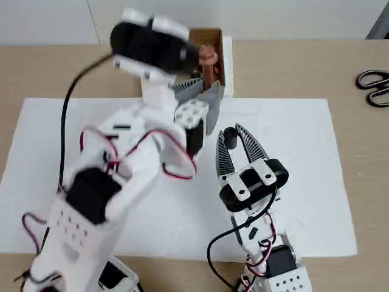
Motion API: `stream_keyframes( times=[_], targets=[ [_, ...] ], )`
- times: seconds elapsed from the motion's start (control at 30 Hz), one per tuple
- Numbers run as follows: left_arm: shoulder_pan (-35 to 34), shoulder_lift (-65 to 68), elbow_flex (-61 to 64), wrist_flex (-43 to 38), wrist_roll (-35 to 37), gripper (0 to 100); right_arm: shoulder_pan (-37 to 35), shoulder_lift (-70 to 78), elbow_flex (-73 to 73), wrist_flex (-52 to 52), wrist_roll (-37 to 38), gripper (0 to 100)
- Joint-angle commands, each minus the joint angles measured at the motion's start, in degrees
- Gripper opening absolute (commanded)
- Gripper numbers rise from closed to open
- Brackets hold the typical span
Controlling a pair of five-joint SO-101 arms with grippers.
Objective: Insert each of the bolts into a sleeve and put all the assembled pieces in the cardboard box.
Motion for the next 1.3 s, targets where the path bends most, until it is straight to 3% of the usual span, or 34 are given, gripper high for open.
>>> stream_keyframes(
  times=[0.0,0.07,0.13,0.33,0.63,0.83,1.0,1.27],
  targets=[
    [0.2,-8.1,16.9,-25.2,-2.8,1,-0.1,-1.3,0.3,-0.2,-0.2,0.2],
    [0.2,-11.0,24.7,-34.7,-2.4,1,-0.1,-1.3,0.3,0.0,-0.2,0.2],
    [1.4,-13.5,29.3,-37.7,-0.9,1,-0.1,-1.3,0.3,0.0,-0.2,0.2],
    [5.6,-16.2,34.2,-32.0,7.5,1,-0.1,-1.2,0.3,0.0,-0.2,0.2],
    [5.5,-16.1,34.7,-27.8,7.7,1,-0.1,-1.1,0.3,0.0,-0.2,0.2],
    [5.5,-16.1,37.8,-28.3,7.5,1,-0.6,-1.3,0.3,-0.3,-0.2,0.2],
    [2.1,-15.9,38.1,-35.1,7.3,1,-0.6,-1.3,0.3,0.0,-0.2,0.2],
    [1.5,-15.9,40.6,-36.3,1.6,1,-0.6,-1.3,0.3,0.0,-0.2,0.2]
  ],
)
